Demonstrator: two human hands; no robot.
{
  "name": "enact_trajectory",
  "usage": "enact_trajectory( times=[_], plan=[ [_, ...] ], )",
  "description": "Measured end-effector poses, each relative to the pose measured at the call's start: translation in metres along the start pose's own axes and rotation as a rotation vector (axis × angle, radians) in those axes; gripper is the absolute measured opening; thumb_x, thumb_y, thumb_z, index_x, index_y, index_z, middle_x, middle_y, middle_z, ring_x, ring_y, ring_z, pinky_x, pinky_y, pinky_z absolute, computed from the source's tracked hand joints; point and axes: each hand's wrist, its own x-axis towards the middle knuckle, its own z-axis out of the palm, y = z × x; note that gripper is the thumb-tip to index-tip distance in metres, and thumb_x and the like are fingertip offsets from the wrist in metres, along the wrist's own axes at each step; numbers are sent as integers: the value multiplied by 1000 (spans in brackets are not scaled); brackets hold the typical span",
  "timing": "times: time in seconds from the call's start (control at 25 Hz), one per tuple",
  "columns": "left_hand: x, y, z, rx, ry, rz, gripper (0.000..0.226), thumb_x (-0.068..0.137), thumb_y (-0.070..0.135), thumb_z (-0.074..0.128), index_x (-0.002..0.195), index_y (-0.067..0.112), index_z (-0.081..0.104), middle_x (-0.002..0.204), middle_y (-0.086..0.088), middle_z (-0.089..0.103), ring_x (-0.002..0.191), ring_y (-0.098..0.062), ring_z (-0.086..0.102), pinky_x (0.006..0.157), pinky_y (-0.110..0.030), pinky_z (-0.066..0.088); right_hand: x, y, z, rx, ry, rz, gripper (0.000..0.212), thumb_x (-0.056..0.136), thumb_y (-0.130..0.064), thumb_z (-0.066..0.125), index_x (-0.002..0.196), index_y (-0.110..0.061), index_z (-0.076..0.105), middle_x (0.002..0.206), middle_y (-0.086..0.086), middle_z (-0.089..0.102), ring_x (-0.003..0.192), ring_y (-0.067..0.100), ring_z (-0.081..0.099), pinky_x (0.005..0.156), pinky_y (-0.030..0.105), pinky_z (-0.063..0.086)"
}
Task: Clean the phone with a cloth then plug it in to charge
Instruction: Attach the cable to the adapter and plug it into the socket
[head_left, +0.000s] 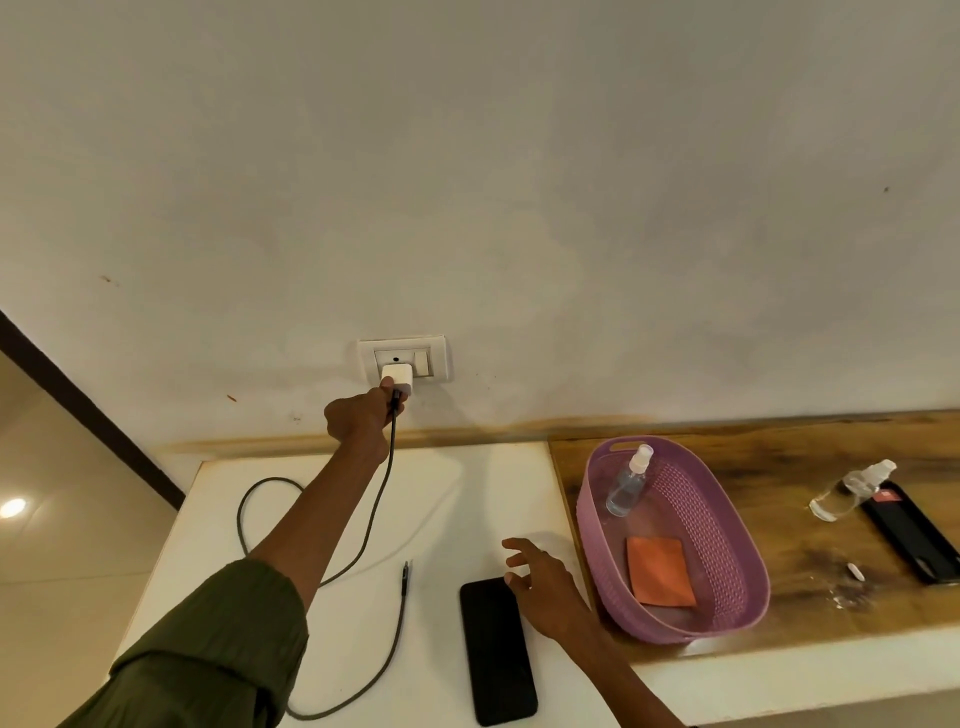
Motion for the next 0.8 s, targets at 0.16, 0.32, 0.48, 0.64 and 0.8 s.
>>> enact_trajectory(
  times=[0.16,0.32,0.48,0.64,0.8],
  plan=[
    [6,-3,4,-28,1,-1,28,80,13,82,89,-9,68,86,-21,70,55,-23,65,44,-23,54,6,2,3,1,15,7,38,95,-23,57,128,-38,47,122,-11,60,98,6,61,88,14,48],
    [9,-8,7,-39,30,41,30,78,11,83,91,-12,70,85,-23,71,56,-24,68,45,-25,54,10,-3,5,10,46,0,37,95,-23,57,128,-35,49,123,-10,60,101,8,62,92,20,50],
    [2,-10,4,-40,27,74,22,78,10,83,82,-8,70,86,-25,72,58,-25,69,49,-28,58,3,-11,-2,-25,59,1,35,96,-22,56,129,-33,49,124,-9,60,102,9,62,91,18,49],
    [-3,1,-2,-22,-83,41,31,80,10,80,97,-14,68,99,-28,71,75,-31,69,63,-32,62,-13,-20,-7,-35,58,7,35,96,-22,55,129,-30,48,125,-8,59,106,10,62,92,18,48],
    [-14,7,-15,64,-174,73,35,84,13,77,105,-14,67,105,-28,71,89,-36,72,80,-38,61,-32,-22,-10,-61,76,34,34,96,-20,55,129,-30,48,127,-7,59,106,8,61,88,13,47]
  ],
)
